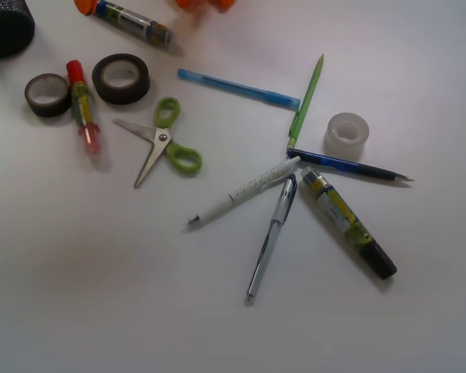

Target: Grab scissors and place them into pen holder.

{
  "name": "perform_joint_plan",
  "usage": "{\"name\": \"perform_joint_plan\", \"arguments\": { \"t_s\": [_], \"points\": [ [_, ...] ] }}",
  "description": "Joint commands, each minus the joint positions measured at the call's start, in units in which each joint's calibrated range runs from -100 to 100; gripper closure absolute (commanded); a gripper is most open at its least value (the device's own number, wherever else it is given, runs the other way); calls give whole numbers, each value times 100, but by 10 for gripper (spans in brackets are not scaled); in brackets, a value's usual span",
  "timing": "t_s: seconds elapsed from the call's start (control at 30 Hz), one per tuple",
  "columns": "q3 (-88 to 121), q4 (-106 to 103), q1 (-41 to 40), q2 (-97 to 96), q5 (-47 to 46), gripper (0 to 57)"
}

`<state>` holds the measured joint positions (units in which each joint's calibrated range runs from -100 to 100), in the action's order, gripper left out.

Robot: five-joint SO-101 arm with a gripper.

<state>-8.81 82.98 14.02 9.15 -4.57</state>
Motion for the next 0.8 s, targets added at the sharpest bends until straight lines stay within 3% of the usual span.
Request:
{"name": "perform_joint_plan", "arguments": {
  "t_s": [0.0, 0.1, 0.27, 0.33, 0.77],
  "points": [
    [-16, 40, -127, -120, 195, 572],
    [500, -74, -434, -494, 440, 546],
    [1279, -529, -823, -1318, 772, 308],
    [1424, -538, -838, -1616, 1011, 265],
    [2275, -870, -1466, -1718, 1314, 268]
  ]
}}
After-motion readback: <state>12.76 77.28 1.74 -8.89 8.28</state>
